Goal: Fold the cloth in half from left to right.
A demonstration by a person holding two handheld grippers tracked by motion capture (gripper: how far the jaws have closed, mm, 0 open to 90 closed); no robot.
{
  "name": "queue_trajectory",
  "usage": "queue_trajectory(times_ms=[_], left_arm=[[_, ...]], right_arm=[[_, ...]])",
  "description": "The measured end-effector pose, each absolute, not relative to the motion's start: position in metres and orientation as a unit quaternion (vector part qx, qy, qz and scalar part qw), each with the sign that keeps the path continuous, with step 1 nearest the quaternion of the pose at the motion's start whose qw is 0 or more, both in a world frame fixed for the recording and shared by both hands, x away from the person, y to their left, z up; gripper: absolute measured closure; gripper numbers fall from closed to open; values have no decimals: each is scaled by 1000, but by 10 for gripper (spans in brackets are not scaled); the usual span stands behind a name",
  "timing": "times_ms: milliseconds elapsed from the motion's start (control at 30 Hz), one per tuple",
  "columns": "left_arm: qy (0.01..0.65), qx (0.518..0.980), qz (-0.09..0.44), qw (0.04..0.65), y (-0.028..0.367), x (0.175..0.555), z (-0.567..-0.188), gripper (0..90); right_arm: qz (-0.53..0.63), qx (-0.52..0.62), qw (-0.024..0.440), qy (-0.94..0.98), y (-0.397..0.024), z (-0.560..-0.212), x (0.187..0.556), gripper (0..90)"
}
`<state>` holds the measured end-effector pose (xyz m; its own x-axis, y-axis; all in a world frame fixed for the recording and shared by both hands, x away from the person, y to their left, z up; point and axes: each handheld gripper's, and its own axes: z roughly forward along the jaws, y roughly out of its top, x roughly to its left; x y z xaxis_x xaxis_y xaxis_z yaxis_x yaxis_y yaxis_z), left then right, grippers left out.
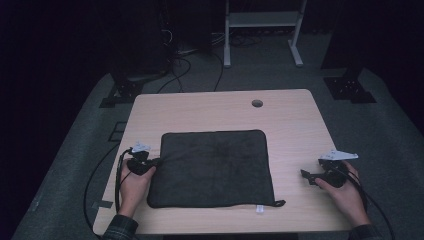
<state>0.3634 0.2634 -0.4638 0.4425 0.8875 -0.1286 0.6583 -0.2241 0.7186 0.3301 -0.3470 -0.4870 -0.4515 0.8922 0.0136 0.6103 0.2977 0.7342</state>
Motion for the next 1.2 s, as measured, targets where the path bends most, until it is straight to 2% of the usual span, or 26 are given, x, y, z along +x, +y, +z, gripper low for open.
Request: queue_trajectory(times_ms=[300, 600, 1200], left_arm=[[491, 753, 134, 418, 262, 363, -454, 842], [448, 757, 108, 464, 240, 367, -444, 840], [392, 784, 77, 476, 180, 382, -439, 838]], right_arm=[[344, 482, 204, 779, -347, -487, 330, 127], [344, 483, 204, 779, -347, -487, 330, 125], [344, 483, 204, 779, -347, -487, 330, 124]])
